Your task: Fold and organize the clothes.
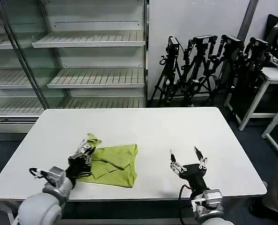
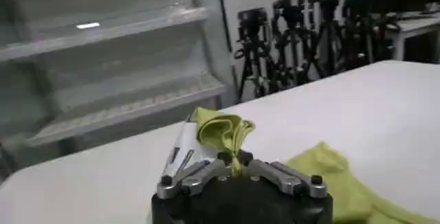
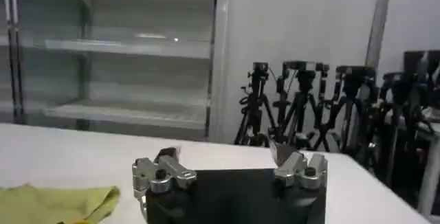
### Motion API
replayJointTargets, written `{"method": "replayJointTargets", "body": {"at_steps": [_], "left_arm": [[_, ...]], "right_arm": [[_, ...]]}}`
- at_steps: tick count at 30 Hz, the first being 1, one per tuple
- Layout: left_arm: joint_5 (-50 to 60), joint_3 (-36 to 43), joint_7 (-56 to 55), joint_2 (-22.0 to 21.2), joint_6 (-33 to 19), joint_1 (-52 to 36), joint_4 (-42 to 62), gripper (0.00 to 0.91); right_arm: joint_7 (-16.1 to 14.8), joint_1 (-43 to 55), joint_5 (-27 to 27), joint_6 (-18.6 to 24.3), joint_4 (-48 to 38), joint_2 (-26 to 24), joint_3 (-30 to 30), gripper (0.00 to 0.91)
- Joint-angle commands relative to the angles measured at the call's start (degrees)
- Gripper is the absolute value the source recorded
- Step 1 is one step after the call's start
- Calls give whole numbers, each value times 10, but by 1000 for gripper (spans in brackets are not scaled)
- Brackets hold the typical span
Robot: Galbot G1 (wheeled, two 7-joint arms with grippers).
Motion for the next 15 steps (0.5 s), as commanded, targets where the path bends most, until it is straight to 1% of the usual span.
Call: {"method": "replayJointTargets", "body": {"at_steps": [1, 4, 7, 15], "left_arm": [[14, 126, -16, -22, 2, -59, 28, 10], [12, 141, -17, -25, 5, -78, 52, 10], [7, 156, -24, -29, 6, -96, 78, 10], [-3, 180, -39, -39, 27, -117, 84, 10]], "right_arm": [[-1, -3, 16, 6, 0, -25, 86, 907], [-1, -5, 25, 6, -5, -29, 106, 907], [-1, -4, 26, 9, -10, -27, 113, 907], [-1, 12, 26, 10, -31, -28, 109, 907]]}}
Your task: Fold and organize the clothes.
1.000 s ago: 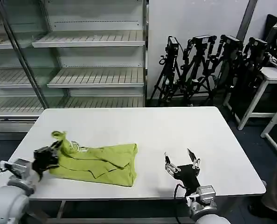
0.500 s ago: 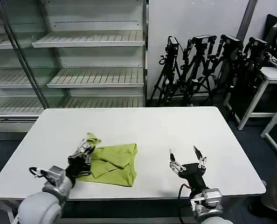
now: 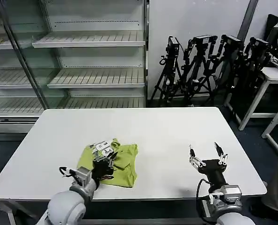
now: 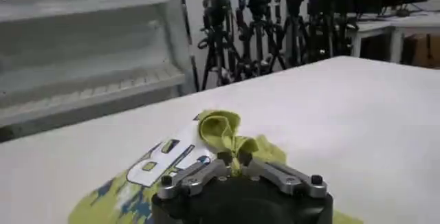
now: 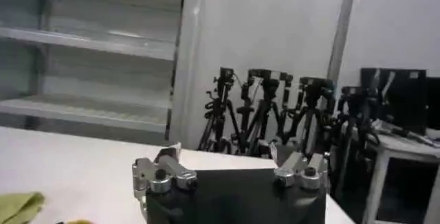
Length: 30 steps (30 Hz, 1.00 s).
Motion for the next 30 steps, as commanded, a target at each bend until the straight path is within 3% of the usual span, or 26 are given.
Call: {"method": "replayJointTargets", "body": {"at_steps": [1, 6, 7, 8, 19, 24, 30], "left_arm": [[-3, 57, -17, -10, 17, -41, 28, 10], [-1, 65, -25, -15, 17, -41, 27, 20], [1, 65, -26, -16, 18, -43, 32, 534], [4, 65, -28, -17, 17, -43, 35, 907], [-35, 50, -32, -25, 13, -26, -35, 907], [-35, -23, -32, -11, -7, -1, -61, 907], [-33, -124, -40, 7, -17, 42, -23, 907]], "right_arm": [[0, 11, 7, 2, -16, -9, 29, 907], [0, 24, 10, 3, -29, -11, 28, 907], [0, 26, 11, 4, -32, -12, 27, 907], [0, 28, 11, 5, -34, -12, 26, 907], [-2, 38, 15, 5, -46, -13, 20, 907], [-3, 40, 16, 6, -49, -14, 14, 907], [-3, 44, 17, 6, -42, -15, -7, 907]]}}
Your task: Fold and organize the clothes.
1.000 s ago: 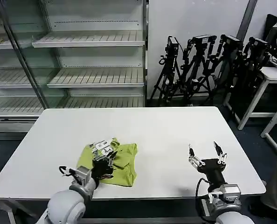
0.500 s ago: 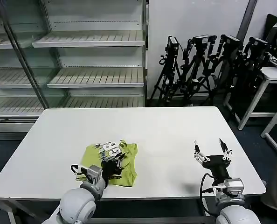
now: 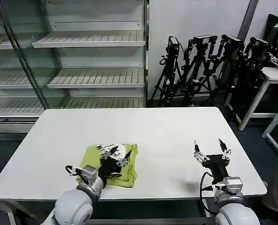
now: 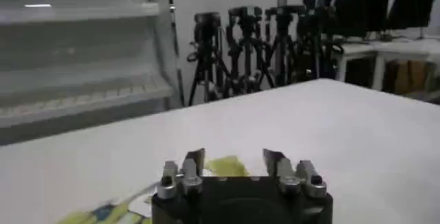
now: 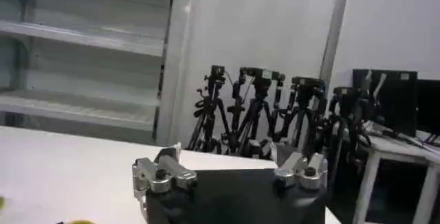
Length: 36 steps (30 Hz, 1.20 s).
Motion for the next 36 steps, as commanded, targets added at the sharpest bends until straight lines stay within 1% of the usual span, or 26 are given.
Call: {"method": "replayJointTargets", "body": {"at_steps": [1, 8, 17, 23, 26, 27, 28, 32, 36], "left_arm": [[-8, -137, -8, 15, -17, 52, 20, 907], [-40, -172, 7, 6, -28, 64, 92, 907], [-91, -177, 13, 11, -26, 49, 143, 907], [-105, -172, 19, 7, -7, 46, 151, 907], [-114, -165, 11, 3, -11, 48, 152, 907], [-125, -162, 16, 1, -14, 52, 151, 101], [-130, -160, 20, 1, -18, 56, 150, 10], [-135, -156, 21, -9, -22, 62, 143, 20], [-138, -153, 20, -8, -14, 66, 130, 10]], "right_arm": [[0, 6, 2, 1, 0, -2, -16, 907], [1, 15, 2, 2, -6, 0, -21, 907], [1, 20, 2, 4, -9, 2, -20, 907], [1, 25, 1, 3, -14, 1, -29, 907], [0, 26, 0, 3, -14, 1, -31, 907], [0, 27, 0, 3, -16, 1, -30, 907], [-1, 28, -1, 3, -18, 1, -30, 907], [-1, 31, -1, 3, -24, 1, -30, 907], [-1, 31, -1, 3, -25, 1, -30, 907]]}}
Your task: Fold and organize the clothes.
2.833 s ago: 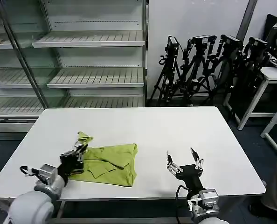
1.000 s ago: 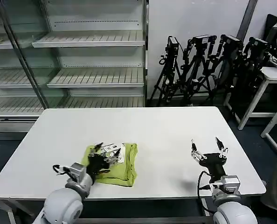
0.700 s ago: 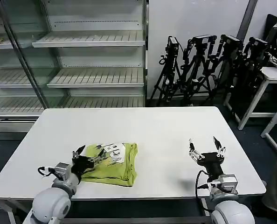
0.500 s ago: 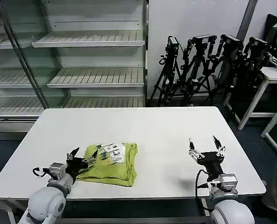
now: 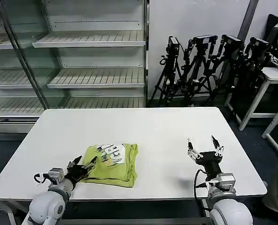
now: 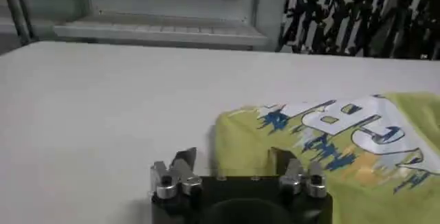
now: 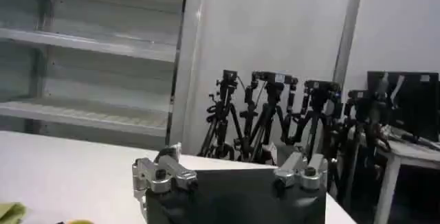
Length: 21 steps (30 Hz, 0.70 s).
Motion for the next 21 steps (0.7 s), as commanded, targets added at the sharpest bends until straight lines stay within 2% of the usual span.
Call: {"method": "replayJointTargets", "body": {"at_steps": [1, 11, 14, 17, 21], "left_arm": [[-26, 0, 3, -3, 7, 11, -1, 10], [-25, 5, 2, -13, 10, 24, -17, 20], [-15, 5, -3, -10, -8, 24, -13, 10], [-10, -13, -5, 15, -10, 19, -6, 10], [29, -60, 3, 93, -29, 11, 19, 10]], "right_arm": [[0, 3, 0, 0, -6, 0, -3, 907], [-2, 1, 0, -1, -4, 3, -3, 907], [-2, 0, 0, -1, -3, 4, -3, 907], [-1, -1, 0, -1, -2, 5, -4, 907], [-2, -1, 0, -1, -2, 2, -4, 907]]}}
